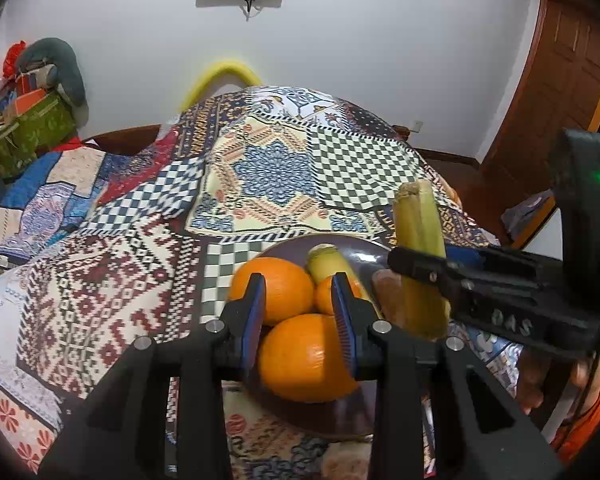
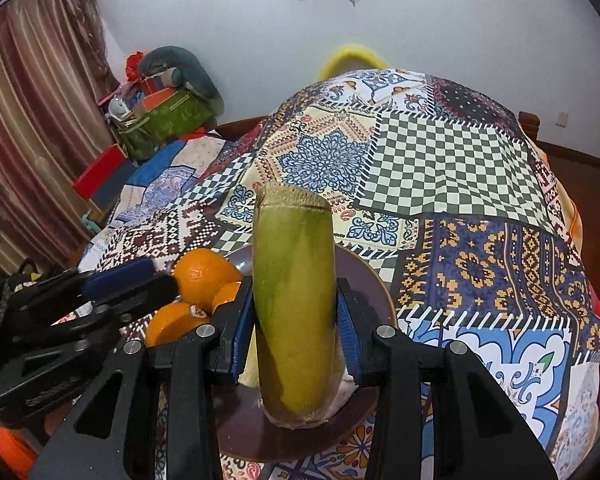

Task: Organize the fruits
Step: 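Lower the orange and yellow cylinder onto the plate and open both tools, then grasp a red date with the left tool while the right tool grasps a mandarin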

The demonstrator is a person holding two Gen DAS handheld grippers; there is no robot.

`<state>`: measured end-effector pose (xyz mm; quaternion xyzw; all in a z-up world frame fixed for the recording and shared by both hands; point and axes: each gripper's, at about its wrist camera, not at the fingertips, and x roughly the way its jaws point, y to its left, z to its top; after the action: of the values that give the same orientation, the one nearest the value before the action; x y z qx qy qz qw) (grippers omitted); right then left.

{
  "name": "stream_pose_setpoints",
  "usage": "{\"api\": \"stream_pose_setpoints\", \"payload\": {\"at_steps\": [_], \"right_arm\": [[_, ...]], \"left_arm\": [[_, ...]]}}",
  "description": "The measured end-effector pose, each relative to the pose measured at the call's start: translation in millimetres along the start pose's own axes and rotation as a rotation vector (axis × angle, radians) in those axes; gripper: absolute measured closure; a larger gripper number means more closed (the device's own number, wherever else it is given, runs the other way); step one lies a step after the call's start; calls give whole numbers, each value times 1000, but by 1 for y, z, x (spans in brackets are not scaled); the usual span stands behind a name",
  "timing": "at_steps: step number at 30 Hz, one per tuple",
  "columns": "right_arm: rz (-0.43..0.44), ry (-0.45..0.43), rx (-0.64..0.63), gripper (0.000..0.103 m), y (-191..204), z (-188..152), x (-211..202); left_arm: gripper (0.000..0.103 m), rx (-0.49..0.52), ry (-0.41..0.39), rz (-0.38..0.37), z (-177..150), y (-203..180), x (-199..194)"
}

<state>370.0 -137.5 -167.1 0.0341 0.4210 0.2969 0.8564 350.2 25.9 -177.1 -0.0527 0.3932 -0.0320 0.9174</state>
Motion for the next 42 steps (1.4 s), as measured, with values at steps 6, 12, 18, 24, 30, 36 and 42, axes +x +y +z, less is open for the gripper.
{"api": "stream_pose_setpoints", "payload": {"at_steps": [6, 12, 18, 24, 30, 36, 42], "right_arm": [[-31, 49, 53, 68, -4, 6, 21], [-77, 57, -29, 67, 8, 3, 22], [-48, 46, -6, 67, 4, 2, 12], [-48, 20, -21, 67, 16, -3, -14], [-45, -36, -69, 67, 43, -13, -56], [-56, -88, -120, 67, 68, -31, -98], [-91, -113, -141, 52, 72, -58, -124]], "left_arm": [[70, 5, 10, 22, -6, 12, 0], [70, 0, 24, 26, -9, 20, 4], [70, -7, 22, 24, -13, 19, -4], [70, 10, -1, 29, -16, 11, -32], [70, 18, -39, 32, -19, 4, -74], [70, 24, -67, 34, -34, 0, -115], [65, 22, -49, 54, -60, 4, -134]]}}
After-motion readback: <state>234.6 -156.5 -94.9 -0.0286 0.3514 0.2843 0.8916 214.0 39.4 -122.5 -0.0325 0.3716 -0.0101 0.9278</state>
